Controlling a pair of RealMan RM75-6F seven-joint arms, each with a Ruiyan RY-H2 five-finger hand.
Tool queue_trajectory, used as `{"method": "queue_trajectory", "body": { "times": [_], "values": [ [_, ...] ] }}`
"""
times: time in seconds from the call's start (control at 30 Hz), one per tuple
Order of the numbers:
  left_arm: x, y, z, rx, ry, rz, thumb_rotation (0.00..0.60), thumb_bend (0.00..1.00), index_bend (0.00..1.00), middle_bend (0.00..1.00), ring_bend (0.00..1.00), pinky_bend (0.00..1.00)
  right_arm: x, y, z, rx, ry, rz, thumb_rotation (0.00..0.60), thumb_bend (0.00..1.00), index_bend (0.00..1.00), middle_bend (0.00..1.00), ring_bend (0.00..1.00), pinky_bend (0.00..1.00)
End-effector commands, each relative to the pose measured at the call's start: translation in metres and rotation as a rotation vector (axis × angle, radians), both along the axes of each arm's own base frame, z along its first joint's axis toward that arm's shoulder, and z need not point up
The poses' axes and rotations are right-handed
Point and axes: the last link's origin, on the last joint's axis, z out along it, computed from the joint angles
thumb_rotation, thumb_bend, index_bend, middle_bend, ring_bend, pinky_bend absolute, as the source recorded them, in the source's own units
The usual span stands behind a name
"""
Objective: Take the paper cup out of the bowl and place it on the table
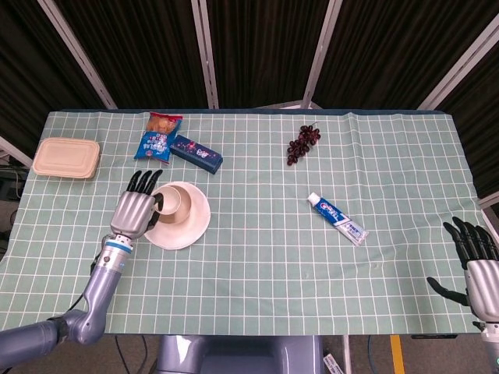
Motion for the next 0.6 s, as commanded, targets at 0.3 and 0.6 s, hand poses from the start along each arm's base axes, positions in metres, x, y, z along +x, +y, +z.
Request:
{"method": "queue_trajectory", "body": {
  "times": [0.3, 0.6],
  "values": [
    [-0.016, -0.099, 0.05, -0.116, -0.038, -0.099, 0.6, 0.57, 0.6, 0.0, 0.0, 0.0, 0.004, 0.002, -0.004, 0.006, 0.015, 0.009, 0.6, 0.06, 0.05, 0.0, 0.0, 0.0],
    [-0.024, -0.145, 0.028, -0.241, -0.033, -0.185, 0.6, 0.58, 0.59, 0.0, 0.0, 0.0, 0.005, 0.003, -0.006, 0.005, 0.022, 0.01, 0.6, 0.06, 0.05, 0.0, 0.0, 0.0]
  ]
}}
